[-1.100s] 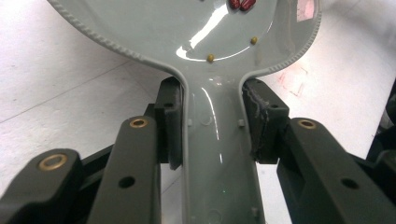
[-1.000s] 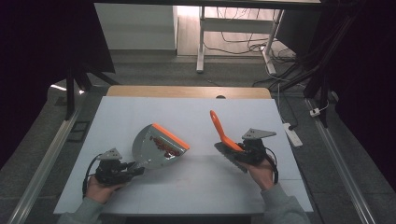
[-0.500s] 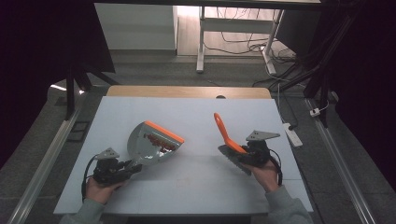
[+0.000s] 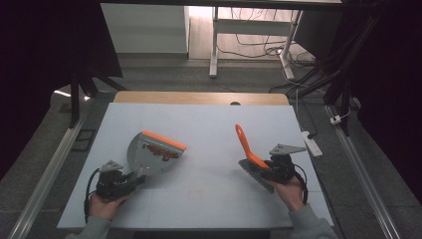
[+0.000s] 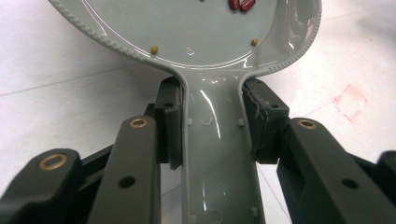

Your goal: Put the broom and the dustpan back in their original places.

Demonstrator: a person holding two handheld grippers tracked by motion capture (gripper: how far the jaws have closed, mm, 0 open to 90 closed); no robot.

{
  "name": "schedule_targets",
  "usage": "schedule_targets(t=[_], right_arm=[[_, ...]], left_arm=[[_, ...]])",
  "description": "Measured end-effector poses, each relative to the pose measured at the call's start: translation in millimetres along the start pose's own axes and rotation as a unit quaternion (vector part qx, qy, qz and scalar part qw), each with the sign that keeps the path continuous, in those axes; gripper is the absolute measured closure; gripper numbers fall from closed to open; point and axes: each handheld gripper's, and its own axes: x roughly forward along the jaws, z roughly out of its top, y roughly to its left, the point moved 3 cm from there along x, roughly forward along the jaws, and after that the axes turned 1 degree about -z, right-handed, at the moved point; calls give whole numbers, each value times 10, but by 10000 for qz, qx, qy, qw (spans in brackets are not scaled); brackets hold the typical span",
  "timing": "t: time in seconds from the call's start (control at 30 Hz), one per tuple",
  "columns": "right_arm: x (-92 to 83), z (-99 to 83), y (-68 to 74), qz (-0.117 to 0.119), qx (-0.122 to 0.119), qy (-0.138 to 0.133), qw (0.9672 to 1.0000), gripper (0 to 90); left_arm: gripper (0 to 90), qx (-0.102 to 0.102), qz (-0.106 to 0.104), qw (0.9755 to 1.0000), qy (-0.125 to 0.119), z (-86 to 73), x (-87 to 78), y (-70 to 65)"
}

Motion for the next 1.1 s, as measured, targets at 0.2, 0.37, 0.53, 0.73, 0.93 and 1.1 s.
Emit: schedule_targets(t=[0.2,0.37,0.53,0.73,0.93,1.1], right_arm=[[-24,-55,-34,84,187,77,9998,707],[-37,-107,-21,149,292,100,9994,707],[-52,-140,6,268,371,138,9989,708],[-14,-196,20,423,529,274,9973,707],[79,-255,-81,204,536,545,9969,707],[91,-254,-182,38,516,600,9969,700]], left_arm=[[615,-282,138,9995,-86,-23,-10,22],[615,-435,228,9987,-149,-27,-1,11],[614,-572,307,9978,-140,-42,26,27],[614,-715,467,9963,-131,-62,53,52],[614,-778,532,9955,-107,-59,85,79],[614,-823,548,9951,-30,-69,116,105]])
